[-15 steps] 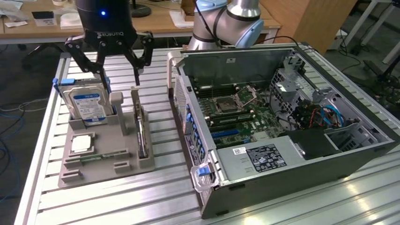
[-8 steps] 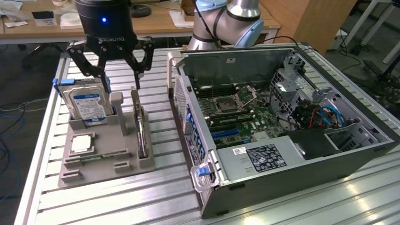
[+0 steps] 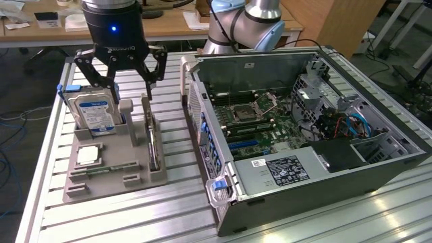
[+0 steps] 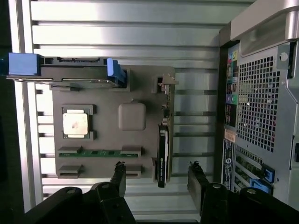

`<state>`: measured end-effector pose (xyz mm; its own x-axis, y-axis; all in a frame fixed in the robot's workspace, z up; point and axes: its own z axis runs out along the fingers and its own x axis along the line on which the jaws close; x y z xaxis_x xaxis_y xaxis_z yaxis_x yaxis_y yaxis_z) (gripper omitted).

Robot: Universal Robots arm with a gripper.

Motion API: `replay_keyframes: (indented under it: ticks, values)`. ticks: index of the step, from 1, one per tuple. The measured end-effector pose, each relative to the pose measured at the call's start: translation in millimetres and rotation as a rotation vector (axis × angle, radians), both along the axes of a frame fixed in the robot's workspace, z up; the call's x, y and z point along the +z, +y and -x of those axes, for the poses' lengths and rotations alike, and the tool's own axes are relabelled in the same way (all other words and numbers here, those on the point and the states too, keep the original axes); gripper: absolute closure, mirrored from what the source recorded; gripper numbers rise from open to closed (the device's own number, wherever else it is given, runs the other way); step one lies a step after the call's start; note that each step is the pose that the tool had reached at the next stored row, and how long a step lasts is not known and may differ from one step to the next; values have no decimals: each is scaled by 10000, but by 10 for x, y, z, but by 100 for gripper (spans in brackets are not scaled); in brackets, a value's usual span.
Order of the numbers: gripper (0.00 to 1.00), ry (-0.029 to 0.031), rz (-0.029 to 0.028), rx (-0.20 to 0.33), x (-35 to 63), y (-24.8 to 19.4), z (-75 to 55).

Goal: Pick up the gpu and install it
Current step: 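Pick up the gpu and move the gpu toward the slot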

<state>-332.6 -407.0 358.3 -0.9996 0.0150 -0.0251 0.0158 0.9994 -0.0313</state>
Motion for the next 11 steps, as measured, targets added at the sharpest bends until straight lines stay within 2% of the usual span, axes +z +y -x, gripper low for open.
replay_keyframes:
  ticks: [6, 8, 9, 10, 11]
  values:
    - [35, 0, -1, -1, -30, -4, 0]
    - [35, 1, -44, 1, -42, -5, -1]
    - [35, 2, -114, 2, -47, -5, -1]
    - [35, 0, -234, 0, -52, -4, -1]
    - [35, 0, -384, -1, -55, -4, 0]
